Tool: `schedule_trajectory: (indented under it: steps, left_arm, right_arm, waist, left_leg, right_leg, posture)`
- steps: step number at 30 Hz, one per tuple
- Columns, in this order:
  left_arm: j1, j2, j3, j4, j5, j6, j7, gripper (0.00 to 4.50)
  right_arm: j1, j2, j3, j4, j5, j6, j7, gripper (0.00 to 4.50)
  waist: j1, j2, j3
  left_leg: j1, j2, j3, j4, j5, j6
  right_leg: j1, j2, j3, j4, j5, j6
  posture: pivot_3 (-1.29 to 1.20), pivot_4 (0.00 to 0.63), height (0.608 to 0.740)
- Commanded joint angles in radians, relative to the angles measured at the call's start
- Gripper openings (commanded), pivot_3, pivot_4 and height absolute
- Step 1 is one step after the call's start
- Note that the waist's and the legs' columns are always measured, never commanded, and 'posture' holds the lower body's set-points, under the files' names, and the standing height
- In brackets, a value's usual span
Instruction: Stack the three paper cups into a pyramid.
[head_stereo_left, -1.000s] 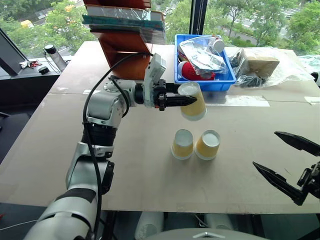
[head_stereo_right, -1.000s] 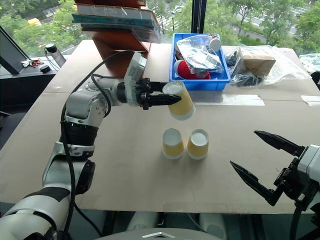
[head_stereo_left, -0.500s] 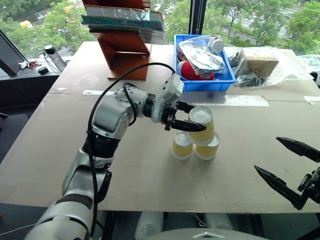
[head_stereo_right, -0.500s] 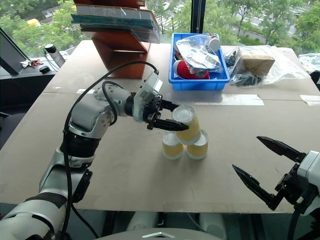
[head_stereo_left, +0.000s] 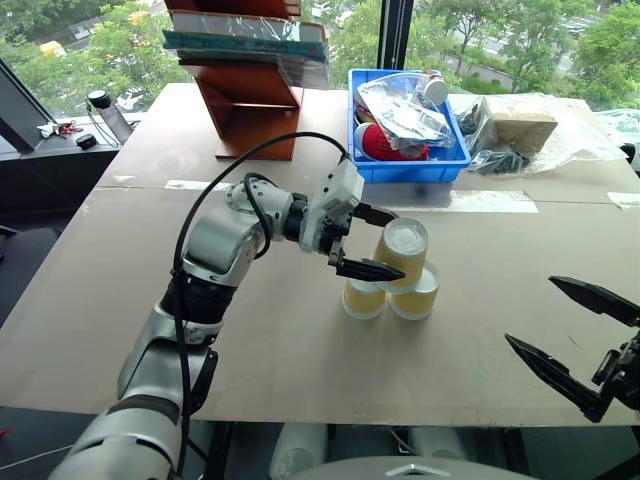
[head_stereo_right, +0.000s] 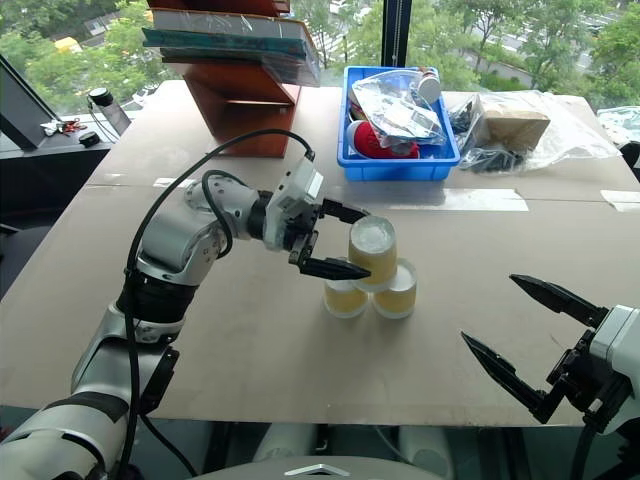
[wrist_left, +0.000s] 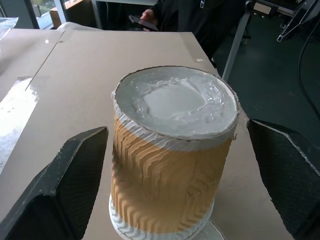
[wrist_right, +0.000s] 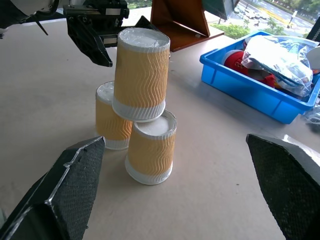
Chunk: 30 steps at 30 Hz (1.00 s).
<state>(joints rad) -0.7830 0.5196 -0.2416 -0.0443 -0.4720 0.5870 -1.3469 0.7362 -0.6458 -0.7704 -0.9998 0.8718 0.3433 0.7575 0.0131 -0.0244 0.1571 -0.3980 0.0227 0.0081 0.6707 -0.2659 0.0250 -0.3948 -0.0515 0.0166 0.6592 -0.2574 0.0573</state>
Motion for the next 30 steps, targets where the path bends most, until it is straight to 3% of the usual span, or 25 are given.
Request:
schedule_trajectory:
  steps: [1,6,10,14,20,30]
  left_arm:
    - [-0.004,0.037,0.082,-0.062,-0.086,0.076,0.003,4.45]
    - [0.110,0.132,0.230,-0.149,-0.194,0.178,0.062,4.45]
    - [0.241,0.098,0.377,-0.189,-0.258,0.150,0.172,4.45]
    - [0.430,0.145,0.425,-0.236,-0.204,0.082,0.199,4.45]
    - [0.704,0.142,0.505,-0.270,-0.138,-0.067,0.261,4.45]
    - [0.962,0.160,0.555,-0.272,-0.105,-0.162,0.284,4.45]
  right_arm:
    - [0.001,0.003,0.002,-0.005,-0.005,-0.022,0.008,4.50]
    - [-0.031,-0.003,0.050,0.041,-0.052,-0.033,0.028,4.50]
    - [-0.078,-0.003,0.114,0.126,-0.110,-0.055,0.059,4.50]
    - [-0.102,0.001,0.145,0.237,-0.152,-0.087,0.118,4.50]
    - [-0.047,0.012,0.120,0.357,-0.188,-0.135,0.219,4.50]
    - [-0.040,0.008,0.111,0.447,-0.213,-0.170,0.266,4.50]
  waist:
    - [-0.001,0.000,0.000]
    - [-0.014,0.001,0.000]
    - [-0.014,0.001,0.000]
    - [-0.011,0.001,0.000]
    - [-0.001,0.002,0.000]
    - [0.001,0.002,0.000]
  left_leg:
    - [0.000,0.000,0.000,0.000,0.000,0.000]
    - [0.001,0.002,0.000,0.000,0.000,0.000]
    - [0.001,0.003,0.000,0.000,0.000,0.000]
    - [0.001,0.002,0.001,0.000,0.000,0.000]
    - [0.002,0.003,0.001,-0.001,0.000,0.000]
    - [0.003,0.004,0.003,-0.001,0.000,0.000]
  right_leg:
    - [0.000,0.000,0.000,0.000,0.000,0.000]
    - [0.000,0.001,0.000,0.001,0.000,0.000]
    - [0.000,-0.001,0.000,0.000,0.000,0.000]
    - [0.000,-0.001,0.000,0.000,0.000,0.000]
    - [0.000,-0.002,0.000,0.000,0.000,-0.001]
    - [0.000,-0.004,0.002,-0.001,-0.002,-0.004]
  posture:
    - [0.00,0.150,0.740]
    - [0.00,0.150,0.740]
    - [0.00,0.150,0.740]
    - [0.00,0.150,0.740]
    - [0.00,0.150,0.740]
    - [0.00,0.150,0.740]
